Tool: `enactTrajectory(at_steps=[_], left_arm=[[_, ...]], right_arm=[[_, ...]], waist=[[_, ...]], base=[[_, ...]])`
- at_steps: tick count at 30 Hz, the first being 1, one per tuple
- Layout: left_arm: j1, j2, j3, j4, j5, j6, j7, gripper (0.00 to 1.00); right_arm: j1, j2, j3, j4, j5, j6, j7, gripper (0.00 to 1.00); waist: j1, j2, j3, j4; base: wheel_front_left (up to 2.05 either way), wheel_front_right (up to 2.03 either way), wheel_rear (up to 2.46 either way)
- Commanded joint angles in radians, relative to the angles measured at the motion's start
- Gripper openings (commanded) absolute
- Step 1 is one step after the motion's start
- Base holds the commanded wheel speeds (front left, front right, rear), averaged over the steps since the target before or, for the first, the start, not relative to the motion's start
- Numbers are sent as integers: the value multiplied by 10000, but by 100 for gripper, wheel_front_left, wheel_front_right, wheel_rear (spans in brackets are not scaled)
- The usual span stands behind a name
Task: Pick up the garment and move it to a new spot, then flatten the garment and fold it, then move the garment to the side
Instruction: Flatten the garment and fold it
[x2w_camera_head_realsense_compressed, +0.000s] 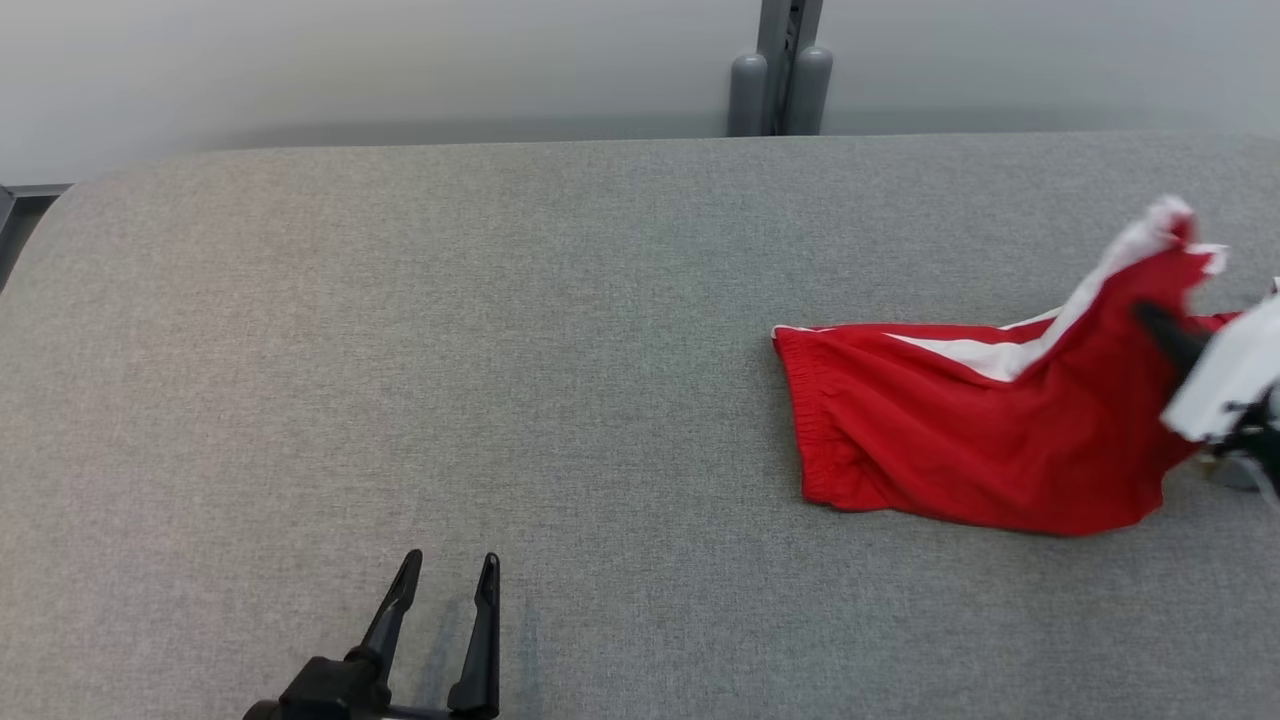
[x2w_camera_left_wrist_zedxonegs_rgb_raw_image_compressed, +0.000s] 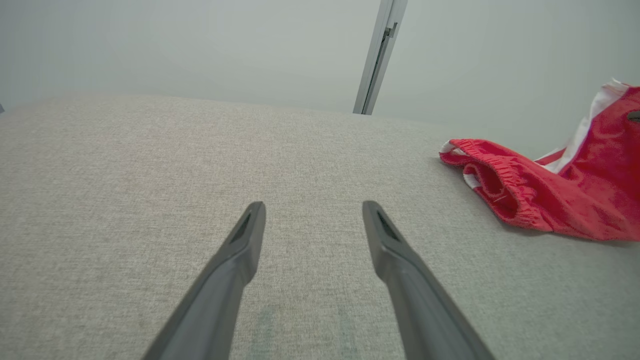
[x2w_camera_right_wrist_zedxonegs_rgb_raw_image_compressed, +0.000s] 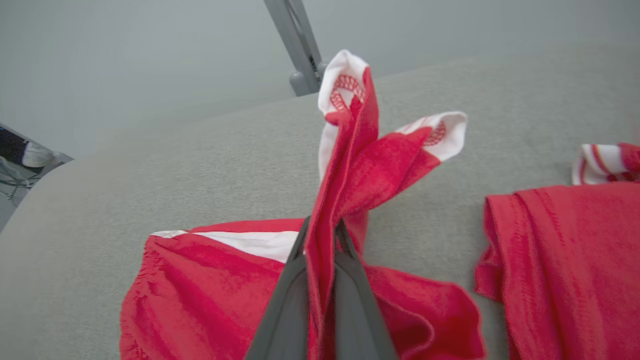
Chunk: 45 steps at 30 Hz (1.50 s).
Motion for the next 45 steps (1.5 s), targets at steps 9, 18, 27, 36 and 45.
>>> enactTrajectory(at_steps=[9, 18, 27, 36, 45], left_arm=[[-25, -9, -382, 267, -268, -2, -47, 100], [-39, -9, -456, 549, -246, -1, -48, 100], [146, -11, -597, 682, -358, -36, -48, 100], [556, -11, -277, 663, -346, 77, -48, 100], [927, -11, -164, 481, -557, 80, -48, 100]], right_arm=[[660, 2833, 303, -1751, -1726, 8, 1226, 0], [610, 4854, -944, -232, -3957, 8, 716, 0], [682, 5103, -1334, -67, -4229, 10, -479, 100], [2385, 4590, -1021, -2017, -4040, 5, -2174, 100], [5166, 3104, -2620, -3551, -6118, 7, -4638, 100]], waist=[[0, -1, -44, 273], [0, -1, -66, 630], [0, -1, -198, 453], [0, -1, -851, -17], [0, -1, -1467, -343]], base=[[0, 0, 0], [0, 0, 0], [0, 0, 0], [0, 0, 0], [0, 0, 0]])
